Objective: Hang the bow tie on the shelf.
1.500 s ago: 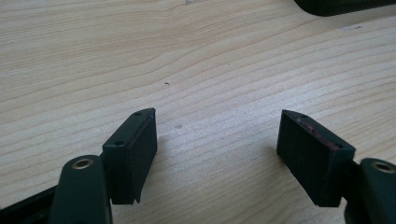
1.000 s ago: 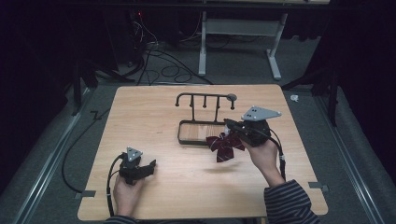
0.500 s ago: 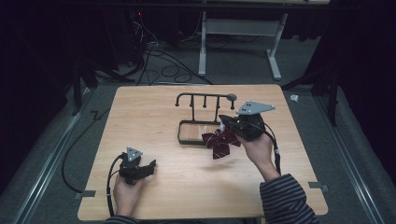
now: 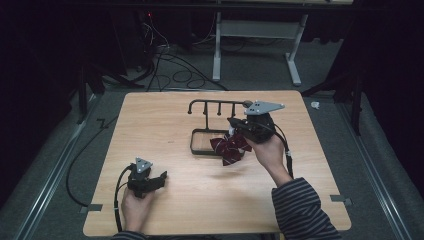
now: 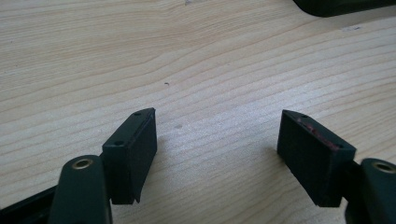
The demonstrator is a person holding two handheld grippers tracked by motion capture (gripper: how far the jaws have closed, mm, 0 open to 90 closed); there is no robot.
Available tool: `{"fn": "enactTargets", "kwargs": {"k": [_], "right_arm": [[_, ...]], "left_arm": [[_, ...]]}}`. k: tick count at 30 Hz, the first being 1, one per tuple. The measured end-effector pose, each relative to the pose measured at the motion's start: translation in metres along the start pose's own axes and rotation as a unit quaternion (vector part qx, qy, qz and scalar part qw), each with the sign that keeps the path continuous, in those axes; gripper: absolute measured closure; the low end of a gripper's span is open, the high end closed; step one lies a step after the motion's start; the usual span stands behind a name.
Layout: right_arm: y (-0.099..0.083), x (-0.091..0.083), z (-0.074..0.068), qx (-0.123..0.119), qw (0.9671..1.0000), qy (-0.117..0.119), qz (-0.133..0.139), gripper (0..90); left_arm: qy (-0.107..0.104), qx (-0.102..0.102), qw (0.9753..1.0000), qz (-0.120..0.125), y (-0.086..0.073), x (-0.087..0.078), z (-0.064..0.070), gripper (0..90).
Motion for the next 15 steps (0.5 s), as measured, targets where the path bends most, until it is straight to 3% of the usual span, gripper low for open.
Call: {"fn": "enactTargets", "kwargs": {"k": [15], "right_arm": [[0.015, 0.018, -0.005, -0.006, 0.9999, 0.008, -0.004, 90.0]], "left_arm": [[0.0, -0.001, 1.0, 0.001, 0.0, 0.0, 0.0, 29.1]]}}
Point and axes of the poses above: each handheld gripper's, and its own axes: x roughly forward along the jaws, y roughly out of its top, z roughly to its right, the point moved 10 cm from there along x, roughly forward along the jaws
